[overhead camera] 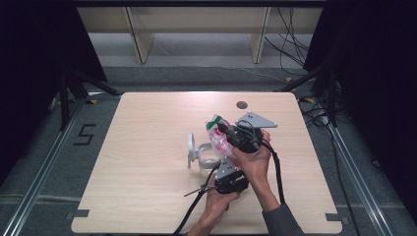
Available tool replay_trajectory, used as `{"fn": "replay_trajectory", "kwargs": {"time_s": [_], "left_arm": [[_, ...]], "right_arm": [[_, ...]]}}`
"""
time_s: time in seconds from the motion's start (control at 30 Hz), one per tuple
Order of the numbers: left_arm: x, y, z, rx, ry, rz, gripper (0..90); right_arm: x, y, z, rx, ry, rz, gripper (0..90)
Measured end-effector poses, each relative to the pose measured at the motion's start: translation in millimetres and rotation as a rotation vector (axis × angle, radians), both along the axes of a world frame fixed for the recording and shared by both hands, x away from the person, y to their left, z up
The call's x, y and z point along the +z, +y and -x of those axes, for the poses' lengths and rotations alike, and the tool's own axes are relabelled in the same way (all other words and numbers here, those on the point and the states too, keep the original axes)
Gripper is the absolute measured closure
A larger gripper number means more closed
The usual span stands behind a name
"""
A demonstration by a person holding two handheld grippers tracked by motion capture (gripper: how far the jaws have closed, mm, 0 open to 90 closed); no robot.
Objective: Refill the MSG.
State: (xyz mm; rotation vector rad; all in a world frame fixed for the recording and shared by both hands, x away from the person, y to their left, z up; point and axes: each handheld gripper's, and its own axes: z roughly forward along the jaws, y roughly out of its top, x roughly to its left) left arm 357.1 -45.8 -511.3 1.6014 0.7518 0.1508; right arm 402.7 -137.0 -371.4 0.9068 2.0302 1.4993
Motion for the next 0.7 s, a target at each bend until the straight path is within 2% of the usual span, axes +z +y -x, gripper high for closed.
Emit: {"fn": "replay_trajectory", "kwargs": {"time_s": [0.03,0.07,0.1,0.3,0.33,0.4,0.47,0.5,0.53,0.7], "left_arm": [[0.3,0.1,-0.4,0.0,-0.002,-0.004,76.8],[0.5,-0.2,-0.5,0.0,-0.004,0.005,76.8],[0.8,-0.1,-0.6,-0.001,-0.01,0.004,76.9],[1.3,0.1,-1.4,0.0,-0.008,0.006,77.0],[1.4,0.4,-1.5,-0.001,-0.008,0.006,77.0],[1.4,0.8,-1.7,-0.001,-0.007,0.002,77.1],[1.4,0.9,-2.3,-0.005,-0.007,0.004,77.1],[1.5,1.0,-2.1,-0.005,-0.007,0.009,77.1],[1.5,1.0,-2.0,-0.006,-0.007,0.011,77.1],[1.6,1.5,-2.8,-0.004,-0.011,0.008,77.2]], "right_arm": [[0.5,-0.3,-1.0,0.006,-0.022,0.011,90.0],[1.1,0.4,0.5,0.001,-0.013,0.006,90.0],[1.8,0.3,-0.3,0.01,-0.026,0.015,90.0],[2.0,3.2,2.2,0.015,0.004,0.009,90.0],[2.3,2.7,0.3,0.028,-0.018,0.019,90.0],[1.7,3.4,-0.3,0.031,-0.012,-0.001,90.0],[1.5,3.3,-0.1,0.016,-0.007,0.003,90.0],[1.5,2.7,-1.7,0.026,-0.027,0.016,90.0],[1.7,3.3,-1.1,0.029,-0.008,0.01,90.0],[1.1,5.9,-1.3,0.027,-0.002,-0.006,90.0]]}}
